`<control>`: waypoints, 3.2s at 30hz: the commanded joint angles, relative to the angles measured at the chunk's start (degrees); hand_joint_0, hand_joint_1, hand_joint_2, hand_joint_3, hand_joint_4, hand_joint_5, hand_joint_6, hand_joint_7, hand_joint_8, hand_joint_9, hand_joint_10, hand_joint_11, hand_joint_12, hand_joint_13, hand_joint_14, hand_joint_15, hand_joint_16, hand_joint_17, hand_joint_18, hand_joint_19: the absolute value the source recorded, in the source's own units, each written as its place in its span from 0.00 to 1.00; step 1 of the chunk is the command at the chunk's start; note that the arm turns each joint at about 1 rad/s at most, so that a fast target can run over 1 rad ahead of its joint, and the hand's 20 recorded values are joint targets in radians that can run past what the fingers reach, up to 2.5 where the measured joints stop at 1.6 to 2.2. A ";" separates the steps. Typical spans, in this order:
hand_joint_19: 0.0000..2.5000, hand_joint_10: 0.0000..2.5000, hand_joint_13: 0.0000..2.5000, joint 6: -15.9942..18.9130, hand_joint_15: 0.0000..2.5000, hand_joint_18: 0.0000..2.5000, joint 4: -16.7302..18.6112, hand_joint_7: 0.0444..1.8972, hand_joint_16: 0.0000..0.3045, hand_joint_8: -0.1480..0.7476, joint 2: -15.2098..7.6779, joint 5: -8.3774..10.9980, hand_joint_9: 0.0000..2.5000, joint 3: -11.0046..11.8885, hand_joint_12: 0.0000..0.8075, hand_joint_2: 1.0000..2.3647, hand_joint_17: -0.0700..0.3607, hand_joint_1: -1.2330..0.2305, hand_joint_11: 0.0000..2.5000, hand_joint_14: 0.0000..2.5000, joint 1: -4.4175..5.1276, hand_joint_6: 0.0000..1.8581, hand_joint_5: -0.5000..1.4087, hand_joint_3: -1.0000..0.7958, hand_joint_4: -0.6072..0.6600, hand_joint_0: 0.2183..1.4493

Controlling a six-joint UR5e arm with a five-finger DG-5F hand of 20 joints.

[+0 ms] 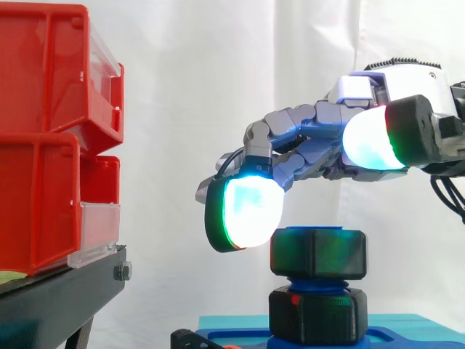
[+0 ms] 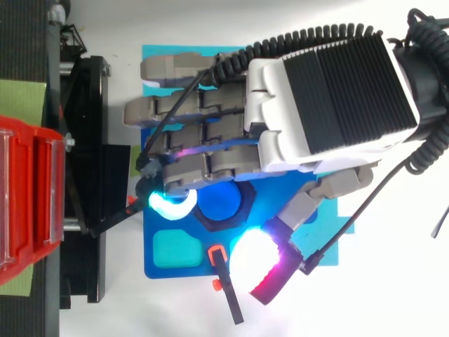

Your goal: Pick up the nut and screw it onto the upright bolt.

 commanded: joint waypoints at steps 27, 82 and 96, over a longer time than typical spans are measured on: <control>0.00 0.00 0.19 -0.24 0.00 0.02 -0.16 0.85 0.04 0.44 0.09 -2.17 0.32 0.00 0.23 0.00 0.22 0.62 0.00 0.00 -1.91 0.27 0.28 0.28 0.57 0.26; 0.00 0.00 0.15 0.73 0.00 0.00 0.90 0.34 0.08 0.39 0.00 -5.25 0.26 2.46 0.32 0.00 0.29 0.73 0.00 0.00 -3.93 0.27 0.20 0.28 0.63 0.22; 0.00 0.00 0.05 1.61 0.00 0.00 -2.36 0.32 0.11 0.38 0.00 -2.52 0.16 1.14 0.38 0.00 0.34 0.78 0.00 0.00 -1.20 0.27 0.19 0.28 0.61 0.21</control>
